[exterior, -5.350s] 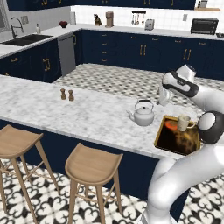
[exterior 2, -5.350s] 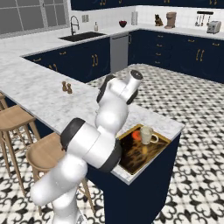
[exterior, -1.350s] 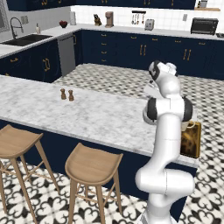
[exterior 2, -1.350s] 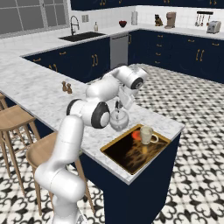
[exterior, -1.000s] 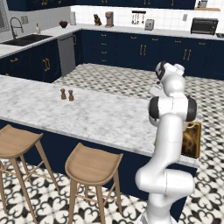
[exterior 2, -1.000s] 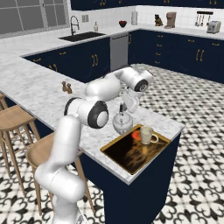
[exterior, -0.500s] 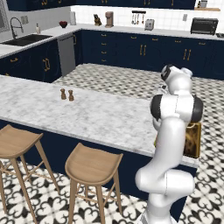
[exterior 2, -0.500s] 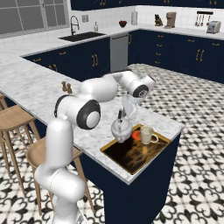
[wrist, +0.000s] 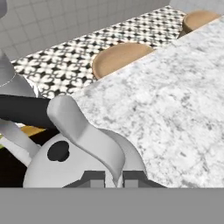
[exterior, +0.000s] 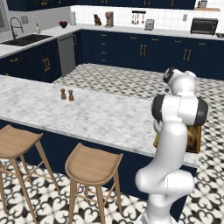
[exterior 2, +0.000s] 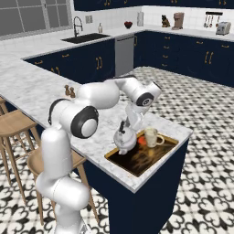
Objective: Pick the kettle from the counter and place it on the tray. Then pick the mug from the cabinet and place it on the tray. Then close the cabinet doors.
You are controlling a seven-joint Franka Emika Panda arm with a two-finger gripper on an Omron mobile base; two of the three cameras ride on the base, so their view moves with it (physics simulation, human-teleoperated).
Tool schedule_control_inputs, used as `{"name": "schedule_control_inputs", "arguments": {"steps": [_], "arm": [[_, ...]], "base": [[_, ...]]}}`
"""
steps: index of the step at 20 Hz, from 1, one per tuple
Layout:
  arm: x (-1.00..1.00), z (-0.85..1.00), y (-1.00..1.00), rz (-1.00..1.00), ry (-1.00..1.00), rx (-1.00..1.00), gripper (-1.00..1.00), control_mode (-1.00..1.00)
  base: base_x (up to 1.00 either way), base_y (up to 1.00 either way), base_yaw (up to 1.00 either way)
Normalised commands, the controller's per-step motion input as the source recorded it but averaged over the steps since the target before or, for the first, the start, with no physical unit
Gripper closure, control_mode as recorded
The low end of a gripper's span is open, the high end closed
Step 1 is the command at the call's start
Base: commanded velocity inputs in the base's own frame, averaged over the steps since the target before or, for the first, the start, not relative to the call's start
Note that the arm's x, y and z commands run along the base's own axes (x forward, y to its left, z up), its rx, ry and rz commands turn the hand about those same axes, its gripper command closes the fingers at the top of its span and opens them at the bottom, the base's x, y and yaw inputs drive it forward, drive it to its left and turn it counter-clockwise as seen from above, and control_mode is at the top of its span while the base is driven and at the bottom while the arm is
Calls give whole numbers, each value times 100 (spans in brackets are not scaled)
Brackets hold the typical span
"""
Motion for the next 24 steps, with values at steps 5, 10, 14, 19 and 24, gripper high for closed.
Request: {"name": "schedule_control_inputs", "arguments": {"steps": [5, 10, 14, 19, 24], "arm": [[-28, -4, -3, 0, 1, 0, 100, -100], [-38, 0, -15, 0, 10, 0, 100, -100], [-22, 0, -19, 0, 25, 2, 100, -100], [-3, -11, -13, 1, 28, 1, 100, -100], [-2, -18, -30, 4, 11, 4, 100, -100]], "base": [[0, 0, 0], [0, 0, 0], [0, 0, 0], [0, 0, 0], [0, 0, 0]]}}
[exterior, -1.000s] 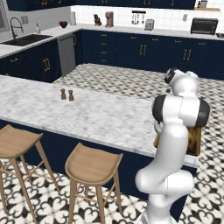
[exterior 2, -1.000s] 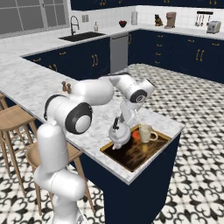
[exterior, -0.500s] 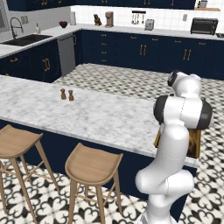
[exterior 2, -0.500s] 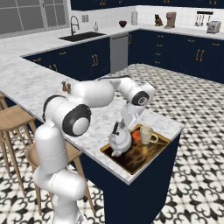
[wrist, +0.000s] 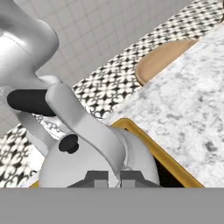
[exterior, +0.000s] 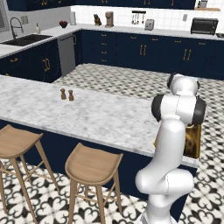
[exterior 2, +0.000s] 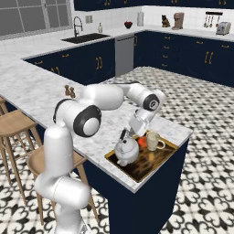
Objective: Pick the kettle from the counter and place it on the tray. Then pick the mug from the cabinet and place it on the tray. Then close the cabinet doors.
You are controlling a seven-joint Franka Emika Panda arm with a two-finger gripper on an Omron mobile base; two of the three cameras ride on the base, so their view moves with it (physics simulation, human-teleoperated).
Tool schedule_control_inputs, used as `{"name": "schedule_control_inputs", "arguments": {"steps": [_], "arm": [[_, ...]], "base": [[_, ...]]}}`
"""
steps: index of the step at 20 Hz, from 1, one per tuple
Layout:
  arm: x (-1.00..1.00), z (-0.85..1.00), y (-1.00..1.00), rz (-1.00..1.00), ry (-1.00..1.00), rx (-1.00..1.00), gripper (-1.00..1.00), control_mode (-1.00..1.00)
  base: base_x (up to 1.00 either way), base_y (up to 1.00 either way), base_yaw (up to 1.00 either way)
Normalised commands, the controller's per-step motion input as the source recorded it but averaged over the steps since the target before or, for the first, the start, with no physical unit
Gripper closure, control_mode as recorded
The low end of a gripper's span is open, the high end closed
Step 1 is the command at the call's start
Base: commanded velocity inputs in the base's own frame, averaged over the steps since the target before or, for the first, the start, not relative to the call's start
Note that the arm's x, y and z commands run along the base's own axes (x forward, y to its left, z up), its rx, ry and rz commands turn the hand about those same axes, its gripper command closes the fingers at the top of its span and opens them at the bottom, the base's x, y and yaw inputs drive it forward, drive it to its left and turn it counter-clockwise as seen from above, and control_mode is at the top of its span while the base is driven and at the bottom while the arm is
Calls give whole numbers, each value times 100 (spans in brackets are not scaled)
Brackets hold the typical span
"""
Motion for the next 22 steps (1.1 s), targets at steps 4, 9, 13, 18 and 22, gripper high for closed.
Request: {"name": "schedule_control_inputs", "arguments": {"steps": [4, 9, 13, 18, 22], "arm": [[-8, -16, -18, 6, 0, 5, 100, -100], [-3, -11, 3, 2, 0, 3, -100, -100], [0, -1, 13, 0, 0, 0, -100, -100], [-13, 27, 0, 0, 0, 0, -100, -100], [-14, 53, 0, -1, 0, 0, -100, -100]], "base": [[0, 0, 0], [0, 0, 0], [0, 0, 0], [0, 0, 0], [0, 0, 0]]}}
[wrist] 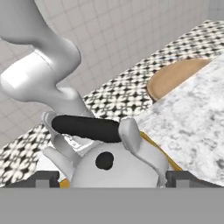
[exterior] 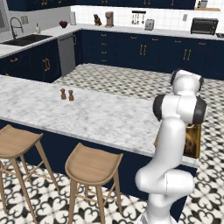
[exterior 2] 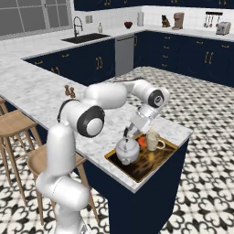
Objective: Pick the kettle from the counter and place it on the tray. Then pick the mug from the cabinet and place it on the tray. Then close the cabinet doors.
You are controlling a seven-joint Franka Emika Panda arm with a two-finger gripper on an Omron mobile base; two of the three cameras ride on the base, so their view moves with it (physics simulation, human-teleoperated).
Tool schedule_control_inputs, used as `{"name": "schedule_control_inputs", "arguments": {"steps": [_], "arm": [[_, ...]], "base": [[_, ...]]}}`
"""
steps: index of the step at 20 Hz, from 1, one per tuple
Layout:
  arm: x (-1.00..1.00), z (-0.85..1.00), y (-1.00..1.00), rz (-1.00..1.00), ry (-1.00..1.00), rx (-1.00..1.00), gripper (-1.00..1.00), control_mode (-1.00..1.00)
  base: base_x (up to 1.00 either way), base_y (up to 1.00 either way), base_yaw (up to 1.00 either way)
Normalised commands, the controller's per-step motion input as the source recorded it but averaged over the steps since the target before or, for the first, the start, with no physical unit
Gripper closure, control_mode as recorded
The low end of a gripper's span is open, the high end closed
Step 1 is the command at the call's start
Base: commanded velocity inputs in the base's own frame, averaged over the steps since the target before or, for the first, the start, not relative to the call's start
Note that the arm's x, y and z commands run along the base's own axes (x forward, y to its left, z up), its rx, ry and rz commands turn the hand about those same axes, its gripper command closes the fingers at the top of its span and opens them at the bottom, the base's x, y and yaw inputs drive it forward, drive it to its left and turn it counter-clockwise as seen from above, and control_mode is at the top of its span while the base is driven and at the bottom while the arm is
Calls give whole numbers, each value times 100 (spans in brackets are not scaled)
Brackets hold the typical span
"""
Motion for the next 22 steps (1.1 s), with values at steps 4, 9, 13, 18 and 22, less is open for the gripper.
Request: {"name": "schedule_control_inputs", "arguments": {"steps": [4, 9, 13, 18, 22], "arm": [[-24, 69, 0, -3, 0, 0, -100, -100], [-34, 69, 0, -9, 0, 0, -100, -100], [-50, 57, 0, -15, 2, 0, -100, -100], [-48, 58, 18, -28, 7, 0, -100, -100], [-42, 64, 55, -39, 7, 0, -100, -100]], "base": [[0, 0, 0], [0, 0, 0], [0, 0, 0], [0, 0, 0], [0, 0, 0]]}}
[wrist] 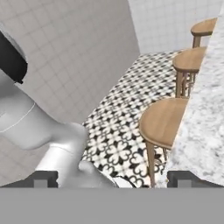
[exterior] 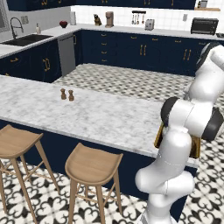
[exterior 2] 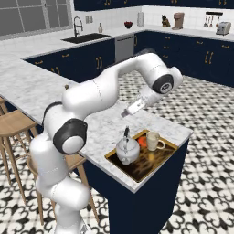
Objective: Pick the kettle from the counter and place it on the tray. Then pick the mug from the cabinet and place it on the tray. Then close the cabinet doors.
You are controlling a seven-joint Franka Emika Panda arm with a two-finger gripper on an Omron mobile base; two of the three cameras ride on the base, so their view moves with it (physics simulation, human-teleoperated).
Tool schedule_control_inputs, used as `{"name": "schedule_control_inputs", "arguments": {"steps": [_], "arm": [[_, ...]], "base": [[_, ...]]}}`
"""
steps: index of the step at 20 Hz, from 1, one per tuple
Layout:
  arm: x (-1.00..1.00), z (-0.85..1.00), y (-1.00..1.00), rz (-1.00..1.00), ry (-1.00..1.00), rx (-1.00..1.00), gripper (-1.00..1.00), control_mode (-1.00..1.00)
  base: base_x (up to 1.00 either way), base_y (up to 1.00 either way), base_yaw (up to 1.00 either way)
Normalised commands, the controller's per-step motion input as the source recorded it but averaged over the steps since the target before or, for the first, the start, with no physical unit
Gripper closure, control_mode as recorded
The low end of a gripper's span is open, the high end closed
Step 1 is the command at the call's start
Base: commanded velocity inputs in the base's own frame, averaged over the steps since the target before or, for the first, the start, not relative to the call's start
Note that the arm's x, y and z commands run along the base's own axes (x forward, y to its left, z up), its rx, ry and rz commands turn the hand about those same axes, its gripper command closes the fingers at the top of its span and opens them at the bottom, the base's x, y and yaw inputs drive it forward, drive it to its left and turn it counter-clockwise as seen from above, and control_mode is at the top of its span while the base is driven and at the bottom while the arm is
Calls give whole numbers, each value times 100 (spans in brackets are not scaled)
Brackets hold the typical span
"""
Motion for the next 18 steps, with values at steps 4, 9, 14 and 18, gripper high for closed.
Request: {"name": "schedule_control_inputs", "arguments": {"steps": [4, 9, 14, 18], "arm": [[-25, 53, 67, -41, 10, -5, -100, -100], [-2, 35, 79, -40, 13, -15, -100, -100], [0, 5, 61, -42, 16, -17, -100, -100], [-12, -2, 32, -51, 10, -15, -100, -100]], "base": [[0, 0, 0], [0, 0, 0], [0, 0, 0], [0, 0, 0]]}}
